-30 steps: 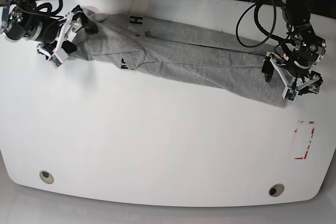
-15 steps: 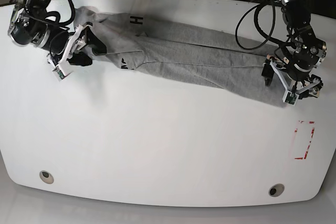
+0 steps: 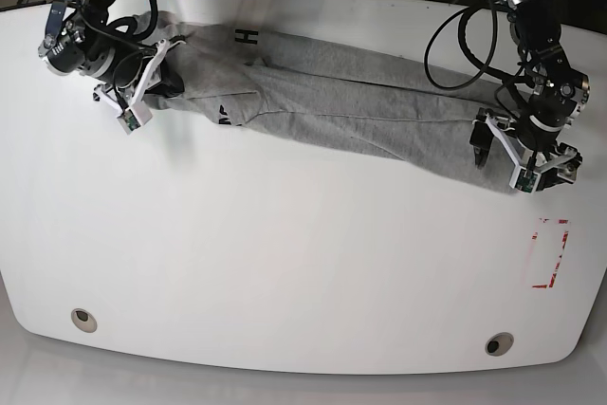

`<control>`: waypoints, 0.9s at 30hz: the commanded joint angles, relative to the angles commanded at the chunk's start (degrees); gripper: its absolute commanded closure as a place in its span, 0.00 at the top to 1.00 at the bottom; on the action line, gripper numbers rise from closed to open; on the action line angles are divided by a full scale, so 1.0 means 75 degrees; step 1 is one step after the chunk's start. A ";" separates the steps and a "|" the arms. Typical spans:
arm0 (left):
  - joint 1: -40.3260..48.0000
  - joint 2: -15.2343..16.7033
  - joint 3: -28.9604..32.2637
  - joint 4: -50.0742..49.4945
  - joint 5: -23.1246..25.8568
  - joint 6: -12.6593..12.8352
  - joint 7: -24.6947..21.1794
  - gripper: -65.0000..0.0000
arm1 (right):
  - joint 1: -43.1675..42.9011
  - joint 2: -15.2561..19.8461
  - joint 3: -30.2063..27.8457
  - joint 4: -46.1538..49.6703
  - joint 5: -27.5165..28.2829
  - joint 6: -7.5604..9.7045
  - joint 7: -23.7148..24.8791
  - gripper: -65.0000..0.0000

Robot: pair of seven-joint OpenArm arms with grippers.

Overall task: Layout the t-shirt on the table in an organized manner, then fold the t-shirt properly
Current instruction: 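Pull the folded shirt straight with both grippers holding its ends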

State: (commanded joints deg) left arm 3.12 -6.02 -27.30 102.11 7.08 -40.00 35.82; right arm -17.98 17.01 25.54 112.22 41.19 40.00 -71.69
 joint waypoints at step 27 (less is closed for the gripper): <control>0.0692 -0.0012 -0.0023 -0.0059 0.0000 0.0000 -0.0012 1.00 | 0.0633 0.1207 -0.1852 -0.3505 -0.2157 0.0000 0.3294 0.04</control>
State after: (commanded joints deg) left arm 8.31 -6.11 -27.47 101.67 7.08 -40.00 35.74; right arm -13.23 26.07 11.65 85.93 25.01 40.00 -46.99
